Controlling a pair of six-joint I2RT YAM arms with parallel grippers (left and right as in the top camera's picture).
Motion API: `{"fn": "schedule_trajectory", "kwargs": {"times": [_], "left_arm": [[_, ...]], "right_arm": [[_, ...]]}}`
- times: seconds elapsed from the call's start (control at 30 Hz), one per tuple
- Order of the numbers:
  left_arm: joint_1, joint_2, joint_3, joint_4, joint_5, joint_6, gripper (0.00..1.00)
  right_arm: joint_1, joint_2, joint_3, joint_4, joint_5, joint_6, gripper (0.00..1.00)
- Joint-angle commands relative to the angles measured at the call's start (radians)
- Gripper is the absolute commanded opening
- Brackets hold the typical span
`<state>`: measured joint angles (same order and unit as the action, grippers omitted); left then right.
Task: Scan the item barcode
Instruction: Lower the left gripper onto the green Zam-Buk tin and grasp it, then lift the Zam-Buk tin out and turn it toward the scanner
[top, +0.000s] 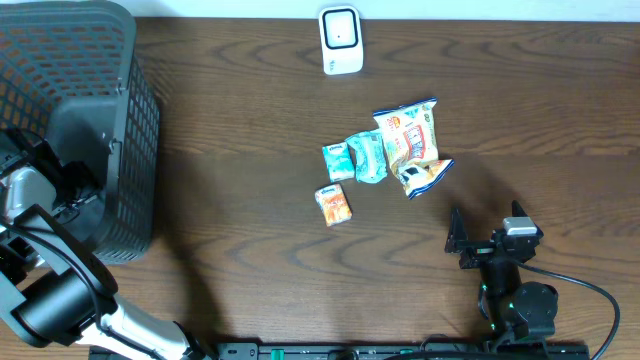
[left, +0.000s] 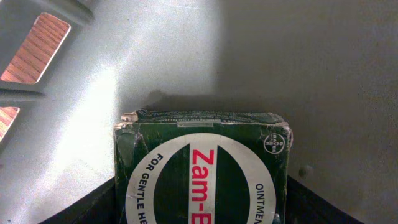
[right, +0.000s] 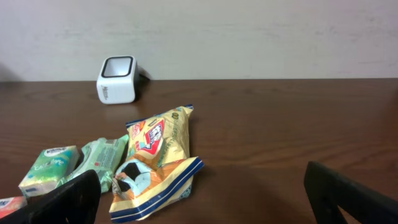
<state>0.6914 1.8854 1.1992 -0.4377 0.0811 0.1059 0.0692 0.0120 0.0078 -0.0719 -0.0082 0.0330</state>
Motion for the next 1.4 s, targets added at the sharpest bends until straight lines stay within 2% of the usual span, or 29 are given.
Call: {"fn": "schedule_trajectory", "kwargs": {"times": [0.0,0.07,0.13,0.2,0.37,0.6,0.87,1.17,1.27,1.37], "left_arm": [[-0.002,0.047,-0.022,-0.025,0.043,0.008,0.69],[-0.002,0.029,-0.022,-0.024,0.043,0.008,0.59],[-0.002,0.008,-0.022,-0.024,0.043,0.008,0.57],[-0.002,-0.019,-0.022,-0.024,0.043,0.008,0.47],[-0.002,-0.081,-0.022,-0.024,0.053,-0.026,0.47],[-0.002,-0.137,-0.022,-0.015,0.175,-0.039,0.47],[-0.002,-0.293,-0.022,0.104,0.366,-0.227,0.47],[-0.012,-0.536,-0.022,0.335,0.583,-0.542,0.47],[-0.051,-0.592,-0.022,0.419,0.665,-0.647,0.47],[-0.135,-0.622,-0.022,0.463,0.705,-0.688,0.47]], "right_arm": [[-0.006,-0.005,-0.002,-0.003,0.002,-0.012,0.99],[-0.006,-0.005,-0.002,-0.003,0.002,-0.012,0.99],[-0.006,-0.005,-0.002,-0.003,0.002,-0.012,0.99],[-0.006,-0.005,-0.002,-0.003,0.002,-0.012,0.99],[-0.006,-0.005,-0.002,-0.003,0.002,-0.012,0.99],[-0.006,-0.005,-0.002,-0.003,0.002,-0.012,0.99],[-0.006,-0.005,-0.002,-0.003,0.002,-0.012,0.99],[-0.006,-0.005,-0.002,-0.004,0.002,-0.012,0.99],[-0.006,-0.005,-0.002,-0.003,0.002,-0.012,0.99],[-0.006,-0.005,-0.002,-0.003,0.002,-0.012,0.99]]}}
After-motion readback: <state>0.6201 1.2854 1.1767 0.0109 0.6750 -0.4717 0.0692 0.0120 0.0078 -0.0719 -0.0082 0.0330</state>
